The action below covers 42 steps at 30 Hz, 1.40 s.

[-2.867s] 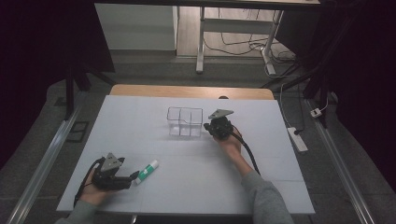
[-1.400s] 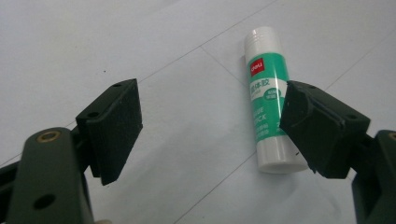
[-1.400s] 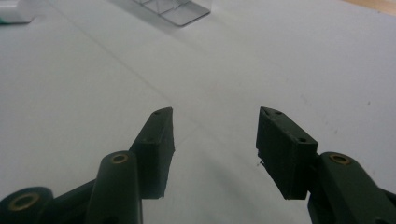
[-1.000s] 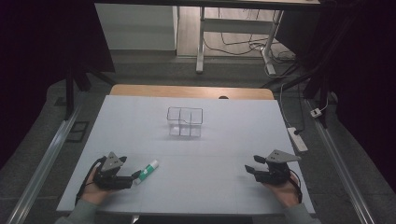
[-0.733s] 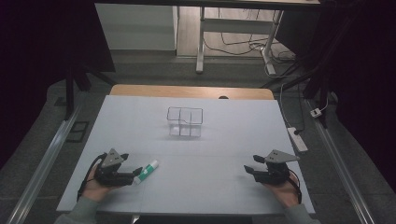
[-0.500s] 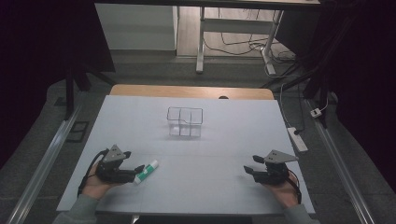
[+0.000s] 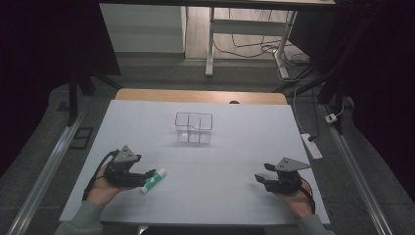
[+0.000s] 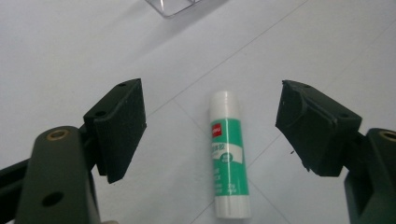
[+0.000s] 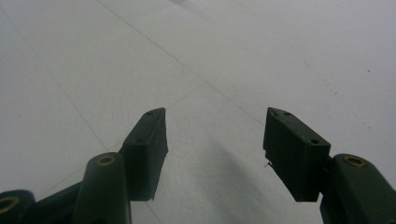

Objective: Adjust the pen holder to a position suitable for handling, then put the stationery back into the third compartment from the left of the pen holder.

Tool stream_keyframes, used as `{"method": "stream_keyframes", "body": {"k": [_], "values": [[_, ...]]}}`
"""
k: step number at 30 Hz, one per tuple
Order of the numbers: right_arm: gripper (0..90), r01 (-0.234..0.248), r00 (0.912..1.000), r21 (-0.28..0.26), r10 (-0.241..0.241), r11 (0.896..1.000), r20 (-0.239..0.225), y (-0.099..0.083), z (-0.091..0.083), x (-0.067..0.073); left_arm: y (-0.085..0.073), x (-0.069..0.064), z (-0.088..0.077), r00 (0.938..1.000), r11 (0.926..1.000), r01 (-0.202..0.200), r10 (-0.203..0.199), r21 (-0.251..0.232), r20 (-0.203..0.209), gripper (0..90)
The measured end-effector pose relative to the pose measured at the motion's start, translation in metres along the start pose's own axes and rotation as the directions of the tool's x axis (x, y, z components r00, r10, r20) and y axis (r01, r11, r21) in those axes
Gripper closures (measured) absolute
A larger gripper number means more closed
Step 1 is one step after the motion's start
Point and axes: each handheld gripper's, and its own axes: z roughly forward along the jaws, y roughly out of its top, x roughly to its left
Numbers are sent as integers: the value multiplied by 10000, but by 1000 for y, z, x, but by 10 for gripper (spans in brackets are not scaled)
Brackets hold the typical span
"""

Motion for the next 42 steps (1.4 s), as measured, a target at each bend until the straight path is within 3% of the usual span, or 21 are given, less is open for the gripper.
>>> {"method": "stream_keyframes", "body": {"k": [6, 14, 22, 27, 31, 35, 42], "values": [[396, 28, 10000, -39, -28, 10000, -5, 0, -1, 0, 11, -7, 7, 9991, 9997, -105, 96, 223, 405, 249], [396, 64, 10000, -39, -64, 10000, -32, 0, -1, 0, 19, -8, 21, 9969, 9986, 204, -241, 498, 745, 253], [395, 62, 10000, -6, -62, 10000, -48, 0, 0, 0, 26, -3, 36, 9953, 9910, 139, -265, 1333, 932, 266], [395, 140, 9999, 34, -140, 9999, -5, 0, 0, 1, 29, -6, 46, 9973, 9805, -160, 17, 1961, 732, 274], [394, 120, 9999, 34, -120, 9999, -25, 0, 1, 1, 33, -6, 53, 9952, 9692, -473, 251, 2417, 942, 308], [394, 164, 9999, 54, -164, 9999, 40, 0, 1, 2, 37, -6, 60, 9952, 9574, -651, 418, 2813, 882, 317], [393, 159, 9999, 113, -159, 9998, 2, -1, 2, 1, 33, -4, 67, 9953, 9375, -744, 486, 3399, 838, 317]]}}
